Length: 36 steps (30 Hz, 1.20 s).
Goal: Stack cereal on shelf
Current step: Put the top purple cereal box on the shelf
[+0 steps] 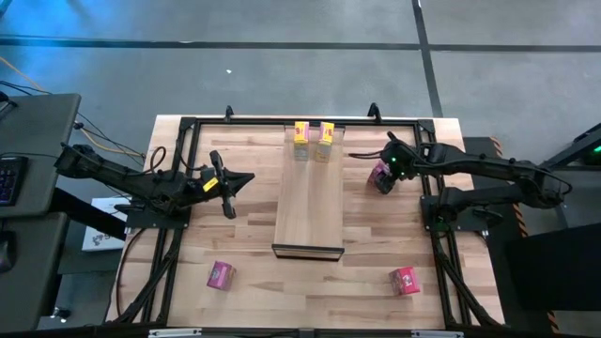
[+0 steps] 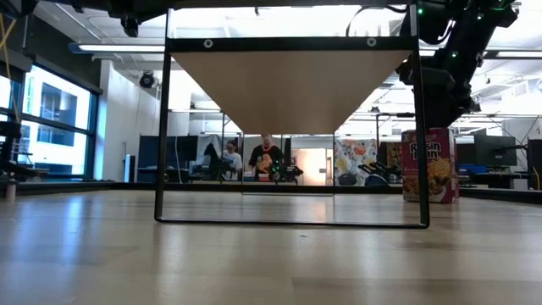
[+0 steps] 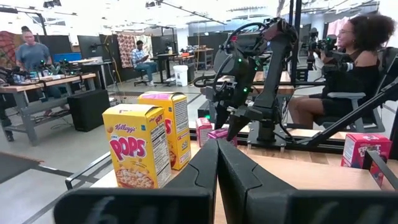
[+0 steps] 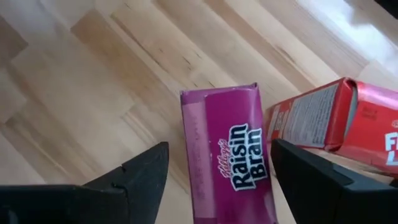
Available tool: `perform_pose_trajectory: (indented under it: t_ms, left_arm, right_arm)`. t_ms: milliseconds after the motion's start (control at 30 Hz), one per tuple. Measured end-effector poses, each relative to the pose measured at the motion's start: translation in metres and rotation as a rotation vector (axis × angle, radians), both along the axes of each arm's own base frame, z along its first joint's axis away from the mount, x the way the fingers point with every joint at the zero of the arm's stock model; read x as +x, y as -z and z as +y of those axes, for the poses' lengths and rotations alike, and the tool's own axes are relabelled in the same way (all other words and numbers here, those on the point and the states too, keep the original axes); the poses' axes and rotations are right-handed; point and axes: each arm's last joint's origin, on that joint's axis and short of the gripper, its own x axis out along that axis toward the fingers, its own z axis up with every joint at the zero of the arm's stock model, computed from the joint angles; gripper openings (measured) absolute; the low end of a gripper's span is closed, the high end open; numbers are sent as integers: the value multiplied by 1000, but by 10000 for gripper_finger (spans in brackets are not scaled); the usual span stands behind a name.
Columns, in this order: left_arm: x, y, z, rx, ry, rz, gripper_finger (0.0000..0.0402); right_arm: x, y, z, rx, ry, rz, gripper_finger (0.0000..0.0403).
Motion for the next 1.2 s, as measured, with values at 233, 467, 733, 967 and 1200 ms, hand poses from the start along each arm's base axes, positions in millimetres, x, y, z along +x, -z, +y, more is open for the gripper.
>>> perform_pose_trajectory:
  t_ms: [233, 467, 733, 967, 1200]
  left_arm:
    - [0, 0, 0, 1, 0, 1, 0]
    - [-3, -2, 1, -4, -16, -14, 0]
    - [-11, -6, 4, -17, -63, -31, 0]
    - [-11, -6, 5, -31, -63, -31, 0]
    - [-11, -6, 5, -30, -63, -31, 0]
  right_arm:
    - [0, 2, -1, -8, 46, 14, 223]
    - [0, 2, 0, 11, 29, 15, 179]
    - [1, 2, 1, 40, -8, 7, 141]
    - [0, 0, 2, 65, -34, 15, 103]
    - [1, -47, 2, 51, -62, -27, 81]
